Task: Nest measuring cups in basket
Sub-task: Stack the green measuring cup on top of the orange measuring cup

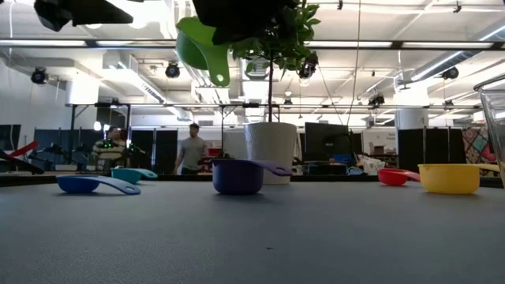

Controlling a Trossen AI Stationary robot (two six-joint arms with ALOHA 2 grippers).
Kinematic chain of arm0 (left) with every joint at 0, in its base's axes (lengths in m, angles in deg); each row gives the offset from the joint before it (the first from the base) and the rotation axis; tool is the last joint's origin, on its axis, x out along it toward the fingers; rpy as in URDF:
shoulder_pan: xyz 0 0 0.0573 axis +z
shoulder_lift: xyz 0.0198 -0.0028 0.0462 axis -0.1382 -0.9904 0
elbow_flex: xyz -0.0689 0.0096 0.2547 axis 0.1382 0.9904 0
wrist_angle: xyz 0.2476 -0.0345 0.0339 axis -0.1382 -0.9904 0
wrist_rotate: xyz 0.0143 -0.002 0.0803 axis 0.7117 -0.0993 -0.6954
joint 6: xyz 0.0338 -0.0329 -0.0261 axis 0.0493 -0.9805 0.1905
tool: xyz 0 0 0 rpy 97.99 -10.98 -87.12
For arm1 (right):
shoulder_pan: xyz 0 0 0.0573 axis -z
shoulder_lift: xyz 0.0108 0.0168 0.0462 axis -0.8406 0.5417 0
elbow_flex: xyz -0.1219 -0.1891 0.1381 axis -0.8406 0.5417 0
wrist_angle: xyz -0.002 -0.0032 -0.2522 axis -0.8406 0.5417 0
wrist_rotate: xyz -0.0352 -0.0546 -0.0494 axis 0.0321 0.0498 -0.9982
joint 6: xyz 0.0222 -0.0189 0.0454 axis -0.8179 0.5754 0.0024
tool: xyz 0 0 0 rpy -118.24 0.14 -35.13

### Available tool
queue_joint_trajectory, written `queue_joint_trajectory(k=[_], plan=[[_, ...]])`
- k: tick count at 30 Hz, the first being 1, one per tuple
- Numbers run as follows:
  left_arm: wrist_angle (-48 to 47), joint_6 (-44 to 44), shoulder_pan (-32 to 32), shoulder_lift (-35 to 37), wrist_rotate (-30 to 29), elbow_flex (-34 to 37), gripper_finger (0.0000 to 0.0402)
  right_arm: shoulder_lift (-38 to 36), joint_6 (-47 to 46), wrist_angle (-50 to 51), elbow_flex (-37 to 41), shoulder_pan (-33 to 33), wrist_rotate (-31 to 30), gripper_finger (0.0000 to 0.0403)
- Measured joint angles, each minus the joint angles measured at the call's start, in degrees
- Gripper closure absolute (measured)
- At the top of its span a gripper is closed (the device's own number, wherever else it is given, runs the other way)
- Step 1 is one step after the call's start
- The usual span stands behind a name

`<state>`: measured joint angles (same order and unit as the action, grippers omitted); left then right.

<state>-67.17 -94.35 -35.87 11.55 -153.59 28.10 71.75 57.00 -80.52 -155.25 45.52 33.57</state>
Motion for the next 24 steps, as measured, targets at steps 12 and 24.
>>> queue_joint_trajectory(k=[12,24], plan=[[5.41,0.27,2.43,-3.61,0.43,0.0,0.015,0.02,0.13,-1.14,0.0,0.09,0.05,0.0394],[20.11,15.16,6.1,-4.54,0.46,0.0,0.015,0.02,0.66,-1.18,0.0,0.09,0.29,0.0394]])
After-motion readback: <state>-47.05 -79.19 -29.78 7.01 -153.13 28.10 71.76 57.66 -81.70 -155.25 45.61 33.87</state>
